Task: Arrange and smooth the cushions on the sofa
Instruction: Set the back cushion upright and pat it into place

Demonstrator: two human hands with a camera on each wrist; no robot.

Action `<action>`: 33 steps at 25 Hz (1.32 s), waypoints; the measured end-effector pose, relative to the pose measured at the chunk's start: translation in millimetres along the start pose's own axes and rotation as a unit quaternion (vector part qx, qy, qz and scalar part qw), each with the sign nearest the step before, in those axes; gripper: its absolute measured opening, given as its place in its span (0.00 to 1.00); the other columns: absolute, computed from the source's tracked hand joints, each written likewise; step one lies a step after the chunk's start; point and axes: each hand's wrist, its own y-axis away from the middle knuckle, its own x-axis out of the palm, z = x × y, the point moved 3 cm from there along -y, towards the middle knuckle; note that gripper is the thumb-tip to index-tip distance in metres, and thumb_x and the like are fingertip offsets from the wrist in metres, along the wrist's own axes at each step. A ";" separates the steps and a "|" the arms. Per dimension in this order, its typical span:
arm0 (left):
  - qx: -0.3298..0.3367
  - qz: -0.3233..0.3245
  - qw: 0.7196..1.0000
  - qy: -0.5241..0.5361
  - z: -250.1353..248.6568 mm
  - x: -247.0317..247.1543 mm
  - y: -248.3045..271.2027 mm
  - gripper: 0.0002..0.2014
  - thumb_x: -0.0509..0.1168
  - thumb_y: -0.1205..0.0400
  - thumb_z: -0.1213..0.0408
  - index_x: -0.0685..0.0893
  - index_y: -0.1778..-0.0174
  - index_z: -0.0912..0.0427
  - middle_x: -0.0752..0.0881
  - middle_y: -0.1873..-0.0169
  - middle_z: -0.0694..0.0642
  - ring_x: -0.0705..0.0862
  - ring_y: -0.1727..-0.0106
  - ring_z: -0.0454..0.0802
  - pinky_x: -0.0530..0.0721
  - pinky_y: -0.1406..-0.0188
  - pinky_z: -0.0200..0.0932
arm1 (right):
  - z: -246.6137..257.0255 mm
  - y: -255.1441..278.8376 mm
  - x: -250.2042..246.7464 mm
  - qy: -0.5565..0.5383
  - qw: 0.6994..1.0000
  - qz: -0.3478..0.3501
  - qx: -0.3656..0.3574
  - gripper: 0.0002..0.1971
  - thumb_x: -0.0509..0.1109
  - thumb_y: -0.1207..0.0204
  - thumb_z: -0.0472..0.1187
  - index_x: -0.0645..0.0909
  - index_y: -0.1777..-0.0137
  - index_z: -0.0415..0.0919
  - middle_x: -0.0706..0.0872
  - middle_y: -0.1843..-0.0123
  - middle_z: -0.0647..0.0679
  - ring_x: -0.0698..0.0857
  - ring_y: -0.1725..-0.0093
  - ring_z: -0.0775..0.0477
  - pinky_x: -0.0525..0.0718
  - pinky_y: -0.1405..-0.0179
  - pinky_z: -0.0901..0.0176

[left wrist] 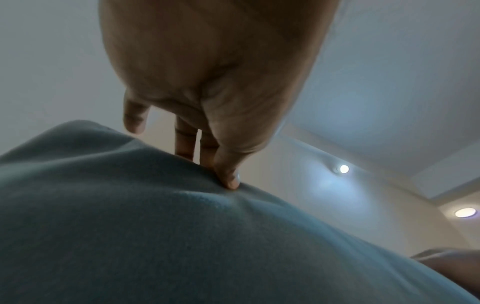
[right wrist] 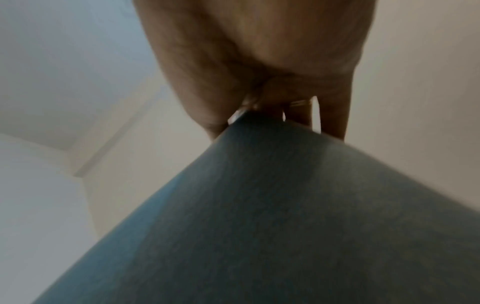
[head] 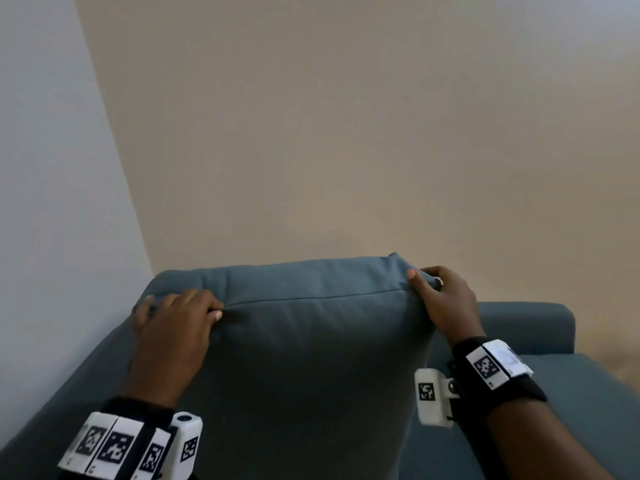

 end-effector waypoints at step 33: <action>-0.167 0.123 0.819 0.536 -52.0 21.2 30.5 0.46 0.34 0.31 0.15 0.41 0.16 0.26 0.60 0.13 0.45 0.68 0.17 0.51 0.70 0.30 0.48 | 178.7 95.8 123.2 0.361 0.806 0.283 -0.374 0.34 0.52 0.12 0.60 0.49 0.10 0.53 0.44 0.09 0.55 0.44 0.09 0.47 0.45 0.12 0.36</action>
